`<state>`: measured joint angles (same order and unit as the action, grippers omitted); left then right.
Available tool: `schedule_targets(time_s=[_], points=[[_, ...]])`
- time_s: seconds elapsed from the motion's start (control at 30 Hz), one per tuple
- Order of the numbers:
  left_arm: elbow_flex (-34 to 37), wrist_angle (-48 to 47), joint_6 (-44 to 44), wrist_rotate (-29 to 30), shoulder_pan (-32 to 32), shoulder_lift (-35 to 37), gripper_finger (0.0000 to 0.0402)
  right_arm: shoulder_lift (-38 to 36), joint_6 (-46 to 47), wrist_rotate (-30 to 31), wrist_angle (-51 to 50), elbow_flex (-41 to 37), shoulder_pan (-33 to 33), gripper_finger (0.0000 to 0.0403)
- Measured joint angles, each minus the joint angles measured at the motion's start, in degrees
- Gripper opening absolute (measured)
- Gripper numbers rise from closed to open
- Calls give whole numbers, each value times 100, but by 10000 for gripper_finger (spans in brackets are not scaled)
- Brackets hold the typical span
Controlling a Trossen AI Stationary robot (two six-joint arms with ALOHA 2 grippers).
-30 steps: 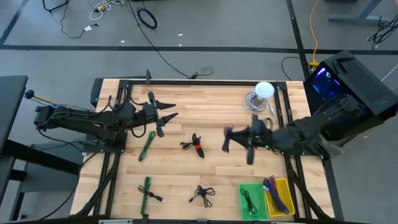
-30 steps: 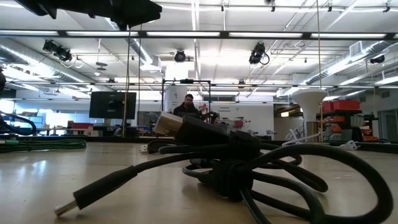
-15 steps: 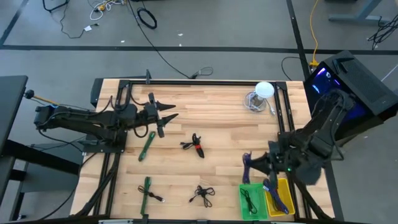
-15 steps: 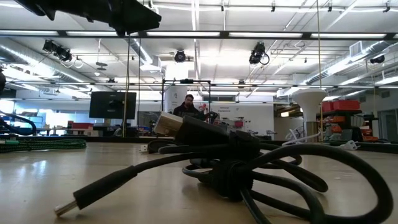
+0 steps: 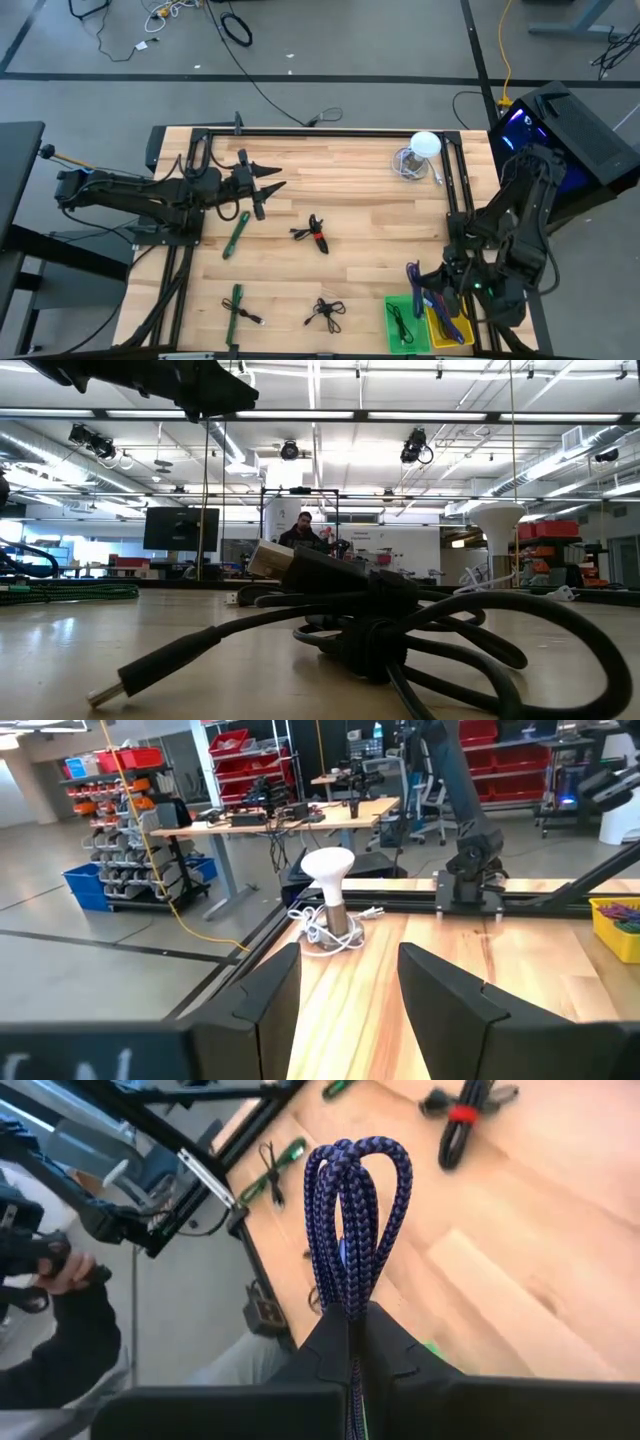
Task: Pick & Place USB Port
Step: Put the blue and black charger cable into the yellow basket
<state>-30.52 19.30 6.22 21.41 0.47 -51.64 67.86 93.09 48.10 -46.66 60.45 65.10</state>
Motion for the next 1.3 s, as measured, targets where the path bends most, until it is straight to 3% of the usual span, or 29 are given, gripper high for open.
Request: schedule_targets(time_s=[0.27,0.63,1.0,1.3], points=[[0,-143,-4,2,0,-2,174,41,1276,-477,-684,0,493,0],[0,-327,-116,4,0,-4,174,368,3094,-2414,-1794,0,863,0],[0,-332,-116,4,0,-4,174,937,3414,-3114,-1882,0,944,1],[0,-334,-114,2,0,-4,174,1053,3500,-2922,-2109,0,942,3]])
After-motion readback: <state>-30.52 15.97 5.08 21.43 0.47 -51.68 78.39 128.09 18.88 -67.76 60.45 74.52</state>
